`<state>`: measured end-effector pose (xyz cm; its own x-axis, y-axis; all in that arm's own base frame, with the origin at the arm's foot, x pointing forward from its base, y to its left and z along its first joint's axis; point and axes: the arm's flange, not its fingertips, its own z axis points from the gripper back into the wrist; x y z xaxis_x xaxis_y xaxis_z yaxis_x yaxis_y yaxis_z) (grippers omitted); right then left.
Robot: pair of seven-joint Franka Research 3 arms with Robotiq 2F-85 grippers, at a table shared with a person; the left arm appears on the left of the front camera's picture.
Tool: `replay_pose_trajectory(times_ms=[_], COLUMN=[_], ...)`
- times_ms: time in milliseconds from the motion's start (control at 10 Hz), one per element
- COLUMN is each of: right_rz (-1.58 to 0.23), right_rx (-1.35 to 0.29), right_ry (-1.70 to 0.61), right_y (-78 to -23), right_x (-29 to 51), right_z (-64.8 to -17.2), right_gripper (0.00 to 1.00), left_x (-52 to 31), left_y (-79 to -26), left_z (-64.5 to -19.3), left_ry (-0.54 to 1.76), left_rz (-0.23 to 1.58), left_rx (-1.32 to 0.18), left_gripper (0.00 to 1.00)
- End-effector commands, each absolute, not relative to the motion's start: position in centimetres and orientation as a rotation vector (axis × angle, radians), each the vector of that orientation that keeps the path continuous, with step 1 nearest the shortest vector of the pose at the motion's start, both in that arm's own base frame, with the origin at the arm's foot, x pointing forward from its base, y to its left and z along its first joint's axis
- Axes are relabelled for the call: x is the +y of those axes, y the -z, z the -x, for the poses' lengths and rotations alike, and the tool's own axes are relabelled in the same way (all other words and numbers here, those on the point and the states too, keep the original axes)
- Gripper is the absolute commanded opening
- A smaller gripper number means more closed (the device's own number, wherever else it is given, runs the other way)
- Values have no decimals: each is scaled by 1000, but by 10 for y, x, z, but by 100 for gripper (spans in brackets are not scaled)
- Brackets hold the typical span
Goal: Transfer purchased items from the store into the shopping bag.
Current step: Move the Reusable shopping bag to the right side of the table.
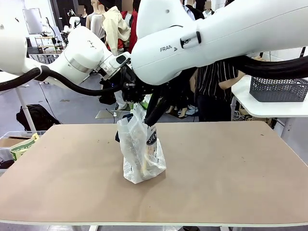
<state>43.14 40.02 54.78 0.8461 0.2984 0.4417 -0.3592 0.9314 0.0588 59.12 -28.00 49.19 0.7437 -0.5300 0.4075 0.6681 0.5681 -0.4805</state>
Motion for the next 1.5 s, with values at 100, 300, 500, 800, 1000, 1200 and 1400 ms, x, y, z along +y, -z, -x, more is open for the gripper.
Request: replay_pose_trajectory(times_ms=[100, 300, 500, 800, 1000, 1200, 1400], right_rz=[-125, -83, -51, -27, -14, -14, -14], right_rx=[-496, -493, -488, -456, -472, -472, -472], right_ry=[-206, -92, 6, 110, 57, 57, 57], right_y=[-554, -559, -562, -551, -556, -556, -556], right_x=[332, 283, 241, 209, 205, 205, 205], right_z=[-411, -409, -410, -414, -418, -418, -418], right_gripper=[100, 100, 100, 100, 100, 100, 100], left_x=[-272, -264, -259, -259, -264, -260, -260], left_y=[-491, -496, -498, -497, -492, -501, -501], left_z=[-591, -587, -588, -582, -576, -588, -588], left_ry=[686, 668, 661, 668, 666, 688, 688], left_rz=[626, 601, 585, 505, 464, 541, 541], left_rx=[-242, -264, -276, -273, -265, -271, -271], left_gripper=[0, 0, 0, 0, 0, 0, 0])
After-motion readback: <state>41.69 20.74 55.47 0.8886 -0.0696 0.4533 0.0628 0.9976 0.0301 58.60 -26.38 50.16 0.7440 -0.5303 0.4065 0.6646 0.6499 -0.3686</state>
